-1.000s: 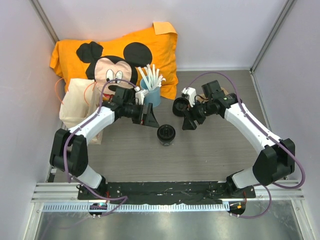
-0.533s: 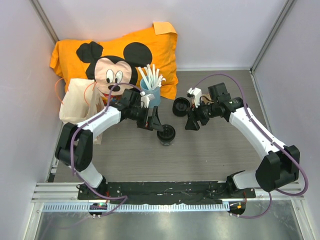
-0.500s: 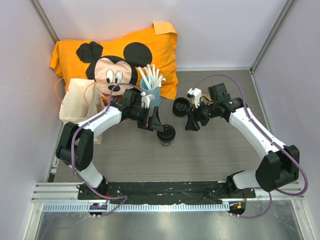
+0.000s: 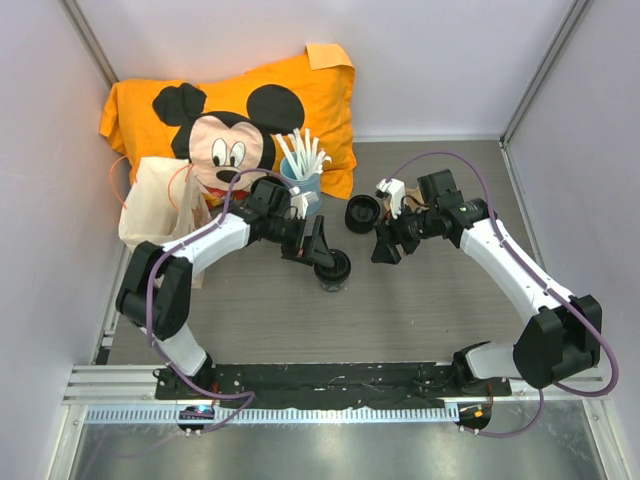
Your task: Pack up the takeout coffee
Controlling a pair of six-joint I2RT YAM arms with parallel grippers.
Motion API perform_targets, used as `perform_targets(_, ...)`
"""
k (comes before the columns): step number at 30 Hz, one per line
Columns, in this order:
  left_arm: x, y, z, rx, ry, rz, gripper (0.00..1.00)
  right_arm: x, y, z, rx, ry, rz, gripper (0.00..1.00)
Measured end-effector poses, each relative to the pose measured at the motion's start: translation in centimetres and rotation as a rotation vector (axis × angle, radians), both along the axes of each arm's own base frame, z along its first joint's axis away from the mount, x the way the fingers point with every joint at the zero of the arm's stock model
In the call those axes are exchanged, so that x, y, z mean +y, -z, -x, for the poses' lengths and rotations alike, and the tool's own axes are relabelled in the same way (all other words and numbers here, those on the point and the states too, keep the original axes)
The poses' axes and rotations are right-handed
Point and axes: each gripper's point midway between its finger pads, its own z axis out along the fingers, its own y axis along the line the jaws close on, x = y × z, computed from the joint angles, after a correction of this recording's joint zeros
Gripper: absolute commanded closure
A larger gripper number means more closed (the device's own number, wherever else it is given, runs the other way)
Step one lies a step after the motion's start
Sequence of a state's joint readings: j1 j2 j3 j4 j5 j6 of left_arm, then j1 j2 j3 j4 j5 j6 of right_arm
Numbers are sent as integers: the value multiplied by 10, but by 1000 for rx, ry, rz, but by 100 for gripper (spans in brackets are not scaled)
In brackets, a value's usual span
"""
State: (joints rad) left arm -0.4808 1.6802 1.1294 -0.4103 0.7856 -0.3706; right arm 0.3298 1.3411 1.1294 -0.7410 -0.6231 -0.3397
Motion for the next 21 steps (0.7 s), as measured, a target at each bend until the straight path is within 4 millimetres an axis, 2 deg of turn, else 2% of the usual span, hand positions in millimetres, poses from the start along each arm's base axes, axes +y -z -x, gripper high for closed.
perform_targets(8,-1,9,0,5,-4,-27,0,1,-1,-1,-6,2,-4,31)
perform_targets(21,-2,22,0,15,-6,-62,9,0,-5,4,-23,0,-18,33)
